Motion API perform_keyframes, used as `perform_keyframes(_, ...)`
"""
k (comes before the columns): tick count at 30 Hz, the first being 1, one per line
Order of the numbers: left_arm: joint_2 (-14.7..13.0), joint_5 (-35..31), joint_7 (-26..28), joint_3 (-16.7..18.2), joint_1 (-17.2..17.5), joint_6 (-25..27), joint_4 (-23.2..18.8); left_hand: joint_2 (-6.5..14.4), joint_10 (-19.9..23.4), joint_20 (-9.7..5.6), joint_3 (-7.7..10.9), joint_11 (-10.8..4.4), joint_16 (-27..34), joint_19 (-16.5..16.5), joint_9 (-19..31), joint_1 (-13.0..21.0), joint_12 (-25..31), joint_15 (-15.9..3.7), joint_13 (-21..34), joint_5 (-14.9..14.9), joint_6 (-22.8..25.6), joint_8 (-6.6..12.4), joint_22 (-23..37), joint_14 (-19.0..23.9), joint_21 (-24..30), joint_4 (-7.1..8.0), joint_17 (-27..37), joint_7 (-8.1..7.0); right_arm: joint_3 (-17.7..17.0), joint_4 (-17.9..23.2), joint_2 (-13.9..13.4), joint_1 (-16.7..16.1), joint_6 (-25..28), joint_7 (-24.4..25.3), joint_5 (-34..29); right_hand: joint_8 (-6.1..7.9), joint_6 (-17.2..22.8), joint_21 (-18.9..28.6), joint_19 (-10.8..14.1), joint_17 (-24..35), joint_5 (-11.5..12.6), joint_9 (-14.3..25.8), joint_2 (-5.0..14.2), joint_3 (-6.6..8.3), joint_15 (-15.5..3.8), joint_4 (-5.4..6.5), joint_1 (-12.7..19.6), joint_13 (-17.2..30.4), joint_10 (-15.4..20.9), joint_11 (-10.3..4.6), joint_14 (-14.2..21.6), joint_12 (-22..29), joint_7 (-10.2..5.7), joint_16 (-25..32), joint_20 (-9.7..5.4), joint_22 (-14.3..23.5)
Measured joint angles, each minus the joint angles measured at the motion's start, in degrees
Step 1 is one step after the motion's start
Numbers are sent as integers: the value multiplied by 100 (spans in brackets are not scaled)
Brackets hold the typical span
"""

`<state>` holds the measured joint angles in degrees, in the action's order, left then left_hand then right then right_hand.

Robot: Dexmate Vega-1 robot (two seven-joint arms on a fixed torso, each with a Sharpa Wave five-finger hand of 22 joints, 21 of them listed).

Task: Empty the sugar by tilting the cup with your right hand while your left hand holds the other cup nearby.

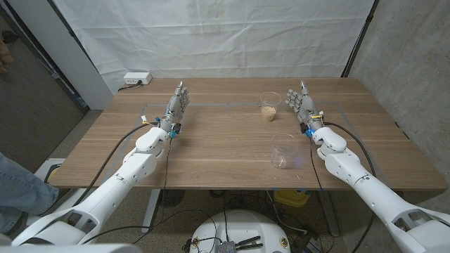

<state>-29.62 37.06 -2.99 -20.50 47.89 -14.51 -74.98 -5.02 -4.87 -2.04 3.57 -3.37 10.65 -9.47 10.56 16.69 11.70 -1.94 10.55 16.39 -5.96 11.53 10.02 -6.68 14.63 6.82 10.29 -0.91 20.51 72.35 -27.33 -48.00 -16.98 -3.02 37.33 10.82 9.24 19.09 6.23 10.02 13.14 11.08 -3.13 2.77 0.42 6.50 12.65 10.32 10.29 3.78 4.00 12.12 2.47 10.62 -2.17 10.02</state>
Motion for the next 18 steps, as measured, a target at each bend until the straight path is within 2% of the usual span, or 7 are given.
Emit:
perform_keyframes(10,81,-147,-134,133,-14,140,-4,8,0,0,0,0,0,0,0,66,0,0,0,0,0,0,0,0,0,0,0,0,-146,-101,202,-45,-49,-104,-95,21,49,0,9,-1,22,0,23,0,31,0,22,0,38,-22,31,0,-10,0,-9,0)
perform_keyframes(18,88,-349,-92,215,49,187,-144,54,1,1,0,1,0,1,-1,111,0,0,0,0,45,0,-1,0,-24,-1,0,-1,-192,-113,207,-60,-118,-269,-233,21,49,0,93,-1,22,-1,33,41,-12,-41,102,0,38,-22,74,0,-11,21,12,-1)
